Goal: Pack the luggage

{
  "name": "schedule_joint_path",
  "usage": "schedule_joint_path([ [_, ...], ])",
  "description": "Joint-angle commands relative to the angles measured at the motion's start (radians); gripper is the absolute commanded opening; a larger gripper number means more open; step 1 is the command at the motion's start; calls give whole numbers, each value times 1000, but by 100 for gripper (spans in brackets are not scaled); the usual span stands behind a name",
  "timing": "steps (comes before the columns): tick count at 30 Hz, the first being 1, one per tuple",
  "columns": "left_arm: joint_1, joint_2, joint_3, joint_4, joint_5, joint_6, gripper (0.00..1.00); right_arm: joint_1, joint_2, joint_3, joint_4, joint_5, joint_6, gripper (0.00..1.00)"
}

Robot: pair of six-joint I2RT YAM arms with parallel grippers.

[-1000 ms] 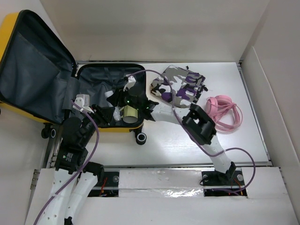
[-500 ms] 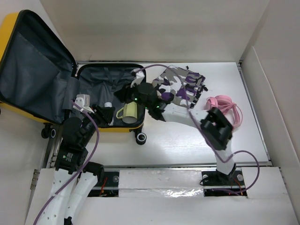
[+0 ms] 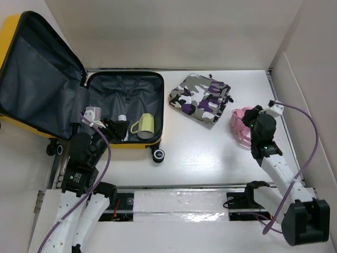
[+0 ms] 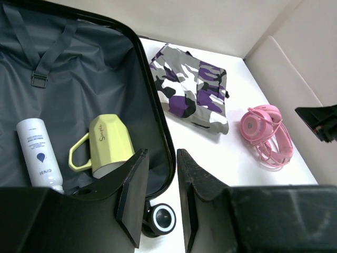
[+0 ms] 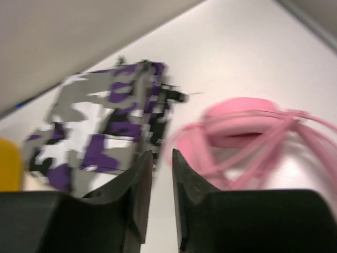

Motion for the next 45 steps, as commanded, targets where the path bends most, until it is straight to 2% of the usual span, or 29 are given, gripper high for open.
schedule_joint_path([
  [1, -13, -12, 24, 44, 17, 7, 25, -104, -83, -37, -111, -98, -79, 39],
  [5, -13, -17, 24, 42, 8, 8, 25, -129, -48, -10, -198, -220, -143, 47],
  [6, -22, -18, 24, 40, 3, 8, 25, -129, -26, 6, -281, -233, -155, 47],
  [8, -22, -21, 24, 40, 3, 8, 25, -129, -14, 17, -315, -255, -175, 56],
  [10, -22, -26, 25, 42, 6, 8, 25, -139, -8, 6, -334, -293, -195, 69],
  [12, -31, -32, 25, 42, 6, 8, 25, -149, -6, -6, -337, -316, -212, 74],
  [18, -40, -49, 27, 37, -6, 8, 25, -159, 100, 32, -338, -393, -249, 77],
  [21, -49, -58, 27, 33, -12, 8, 25, -159, 202, 86, -354, -390, -264, 84],
  [24, -59, -64, 30, 28, -20, 10, 25, -170, 285, 116, -346, -451, -264, 91],
  [29, -59, -73, 33, 25, -34, 13, 25, -182, 399, 141, -306, -562, -246, 90],
  [35, -69, -83, 36, 16, -51, 16, 25, -182, 506, 163, -271, -557, -223, 82],
  [36, -69, -84, 37, 17, -52, 16, 25, -182, 512, 161, -268, -559, -222, 76],
  [37, -69, -86, 37, 14, -54, 16, 25, -182, 513, 163, -269, -545, -218, 59],
  [38, -79, -89, 37, 13, -55, 18, 25, -182, 505, 158, -268, -536, -215, 51],
  [40, -79, -90, 39, 13, -57, 18, 25, -182, 482, 144, -269, -502, -209, 28],
  [42, -79, -93, 39, 11, -61, 18, 25, -182, 421, 132, -271, -479, -205, 16],
  [43, -79, -93, 39, 10, -60, 19, 25, -182, 392, 126, -280, -456, -200, 7],
  [45, -79, -93, 39, 10, -61, 19, 25, -182, 274, 115, -297, -436, -197, 0],
])
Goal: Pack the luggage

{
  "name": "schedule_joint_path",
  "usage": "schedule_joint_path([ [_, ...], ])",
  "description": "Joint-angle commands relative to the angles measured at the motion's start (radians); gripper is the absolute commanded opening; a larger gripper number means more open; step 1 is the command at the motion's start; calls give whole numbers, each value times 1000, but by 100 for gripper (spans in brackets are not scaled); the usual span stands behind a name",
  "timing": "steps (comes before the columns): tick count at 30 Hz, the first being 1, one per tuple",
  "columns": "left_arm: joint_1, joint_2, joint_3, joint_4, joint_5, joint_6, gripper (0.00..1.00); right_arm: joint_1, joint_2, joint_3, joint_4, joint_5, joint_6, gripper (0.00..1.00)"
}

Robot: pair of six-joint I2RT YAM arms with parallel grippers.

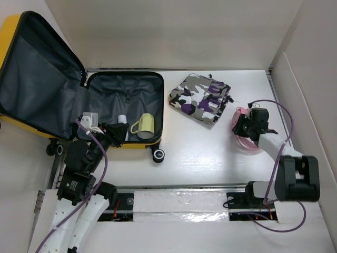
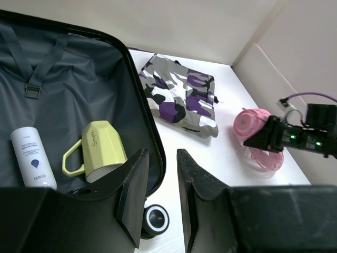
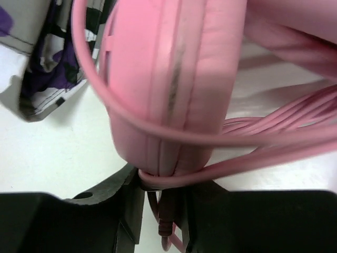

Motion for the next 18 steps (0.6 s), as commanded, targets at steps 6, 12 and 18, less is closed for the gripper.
schedule_joint_path([
  [6, -4, -4, 38, 29, -6, 13, 25, 184, -384, 108, -33, 63, 17, 0],
  [12, -4, -9, 55, 17, -59, 6, 24, 617, -167, 418, 16, 22, -10, 0],
  [18, -4, -30, 55, 12, -119, -9, 24, 853, 394, 1014, -10, -47, -116, 0],
])
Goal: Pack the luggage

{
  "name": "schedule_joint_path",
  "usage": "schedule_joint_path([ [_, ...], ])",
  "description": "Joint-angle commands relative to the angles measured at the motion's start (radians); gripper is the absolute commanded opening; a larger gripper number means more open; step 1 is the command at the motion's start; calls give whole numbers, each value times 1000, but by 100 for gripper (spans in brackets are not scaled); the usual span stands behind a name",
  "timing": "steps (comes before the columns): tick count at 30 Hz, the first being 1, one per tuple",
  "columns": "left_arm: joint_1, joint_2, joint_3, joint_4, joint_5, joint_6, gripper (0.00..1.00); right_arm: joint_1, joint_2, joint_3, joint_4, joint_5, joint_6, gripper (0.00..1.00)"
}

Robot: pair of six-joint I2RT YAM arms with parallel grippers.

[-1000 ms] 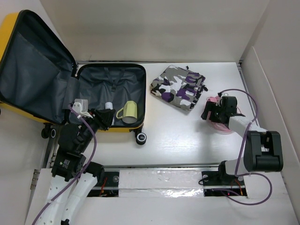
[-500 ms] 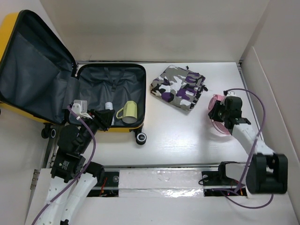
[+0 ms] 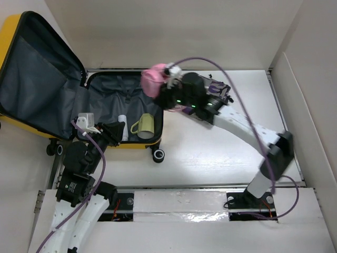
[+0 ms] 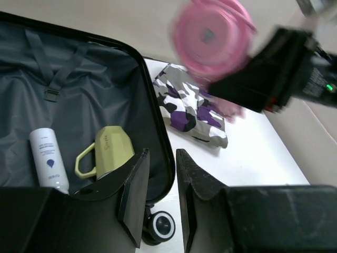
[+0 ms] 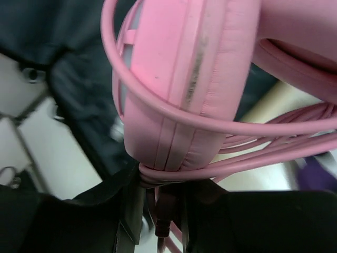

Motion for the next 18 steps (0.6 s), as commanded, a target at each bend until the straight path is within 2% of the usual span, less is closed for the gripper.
schedule_joint_path([
  [1, -4, -31, 42, 18, -84, -17, 24, 102, 267, 302, 48, -67, -114, 0],
  [2, -4, -52, 40, 17, -118, -20, 24, 113, 343, 495, 17, -91, -118, 0],
  [3, -4, -60, 37, 17, -132, -26, 24, 113, 502, 600, -48, -111, -114, 0],
  [4, -4, -68, 34, 18, -143, -29, 24, 127, 579, 706, -78, -134, -109, 0],
  [5, -4, -83, 30, 21, -154, -29, 25, 139, 650, 811, -109, -159, -106, 4],
  [6, -4, -86, 25, 26, -154, -29, 26, 140, 716, 1009, -138, -162, -100, 13],
  [7, -4, -88, 23, 29, -151, -29, 27, 140, 822, 1093, -185, -165, -83, 41],
  [9, -4, -82, 23, 29, -141, -29, 29, 140, 865, 1181, -192, -188, -56, 72],
  [10, -4, -77, 20, 34, -137, -28, 29, 129, 838, 1152, -152, -199, -34, 86],
  [12, -4, -71, 19, 38, -125, -25, 32, 115, 759, 1030, -88, -211, -31, 92],
  [13, -4, -68, 19, 40, -123, -25, 33, 100, 710, 879, -24, -204, -40, 95],
  [14, -4, -66, 19, 40, -121, -25, 33, 91, 613, 809, 1, -190, -45, 95],
  [17, -4, -55, 19, 46, -112, -25, 35, 37, 475, 564, 81, -188, -60, 95],
  [18, -4, -45, 17, 49, -109, -25, 37, 22, 379, 501, 98, -188, -65, 92],
])
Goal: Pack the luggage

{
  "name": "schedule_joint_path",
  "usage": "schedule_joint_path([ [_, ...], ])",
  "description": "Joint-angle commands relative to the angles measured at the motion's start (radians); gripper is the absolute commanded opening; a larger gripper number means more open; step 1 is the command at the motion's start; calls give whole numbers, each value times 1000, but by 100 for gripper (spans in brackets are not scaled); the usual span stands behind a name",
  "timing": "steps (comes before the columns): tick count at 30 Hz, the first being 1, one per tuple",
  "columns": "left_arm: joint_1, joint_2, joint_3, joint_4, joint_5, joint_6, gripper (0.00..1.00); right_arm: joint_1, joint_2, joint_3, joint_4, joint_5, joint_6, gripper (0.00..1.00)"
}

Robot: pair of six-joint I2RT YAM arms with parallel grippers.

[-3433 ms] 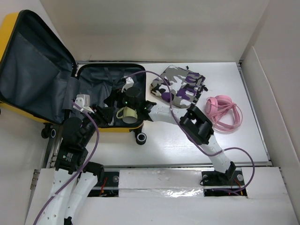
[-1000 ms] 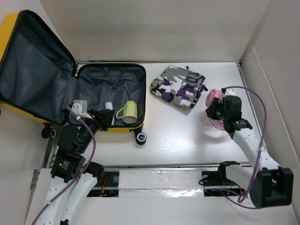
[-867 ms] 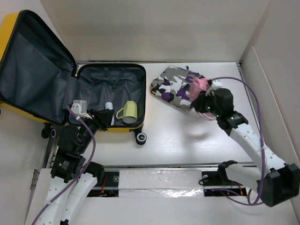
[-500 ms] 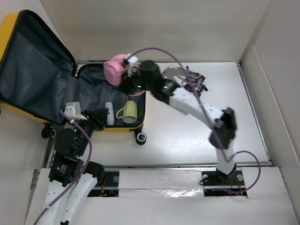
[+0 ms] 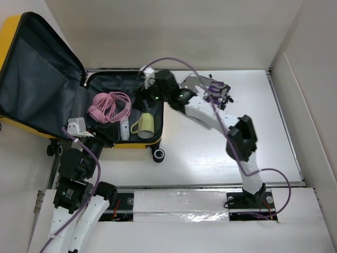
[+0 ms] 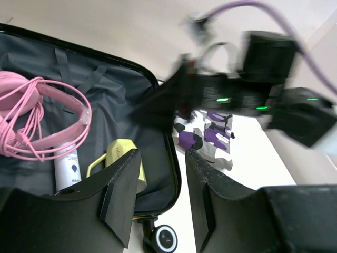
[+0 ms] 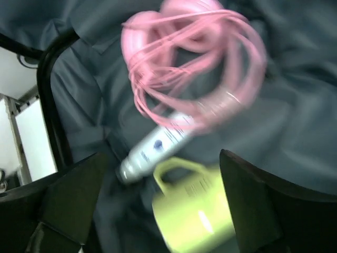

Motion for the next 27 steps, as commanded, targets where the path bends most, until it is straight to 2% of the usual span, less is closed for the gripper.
schedule_joint_path([
  [1, -4, 35, 17, 59, 13, -3, 37, -82, -280, -153, 212, -4, -28, 73],
  [2, 5, 48, 15, 64, 24, -3, 37, -100, -335, -300, 231, 51, -34, 61],
  [3, 5, 54, 14, 67, 30, -5, 37, -120, -441, -381, 280, 82, -36, 42],
  [4, 5, 60, 11, 79, 38, -5, 37, -183, -487, -455, 330, 108, -29, 10],
  [5, 19, 80, 6, 92, 62, -5, 37, -221, -526, -586, 346, 139, -17, 2],
  [10, 44, 189, -5, 179, 246, -40, 30, -470, -716, -904, 412, 125, 73, 0],
  [11, 44, 218, -2, 190, 289, -51, 25, -504, -745, -958, 451, 101, 87, 0],
  [12, 44, 277, 1, 205, 317, -64, 12, -554, -773, -1013, 488, 99, 104, 0],
  [14, 25, 381, 14, 291, 381, -123, 3, -597, -848, -1125, 530, 117, 125, 2],
  [15, -8, 414, 20, 324, 365, -144, 0, -637, -869, -1148, 530, 120, 129, 4],
  [17, -111, 494, 57, 406, 294, -187, 0, -671, -924, -1205, 530, 119, 135, 8],
  [18, -152, 585, 70, 430, 256, -199, 0, -686, -943, -1222, 530, 119, 135, 12],
  [19, -201, 644, 119, 446, 206, -204, 0, -720, -960, -1250, 525, 116, 139, 19],
  [20, -247, 766, 151, 444, 88, -206, 0, -737, -977, -1261, 518, 117, 139, 23],
  [21, -337, 833, 184, 441, 9, -210, 0, -749, -1013, -1271, 509, 117, 142, 30],
  [22, -373, 906, 261, 414, -52, -227, 0, -774, -1034, -1282, 496, 120, 144, 44],
  [23, -402, 1039, 305, 396, -144, -247, 0, -783, -1053, -1305, 492, 131, 142, 51],
  [24, -425, 1098, 346, 383, -158, -259, 0, -792, -1096, -1313, 484, 139, 141, 58],
  [25, -465, 1155, 429, 376, -168, -290, 0, -803, -1118, -1320, 458, 149, 136, 70],
  [27, -481, 1303, 504, 371, -191, -328, 3, -837, -1159, -1339, 447, 166, 136, 79],
])
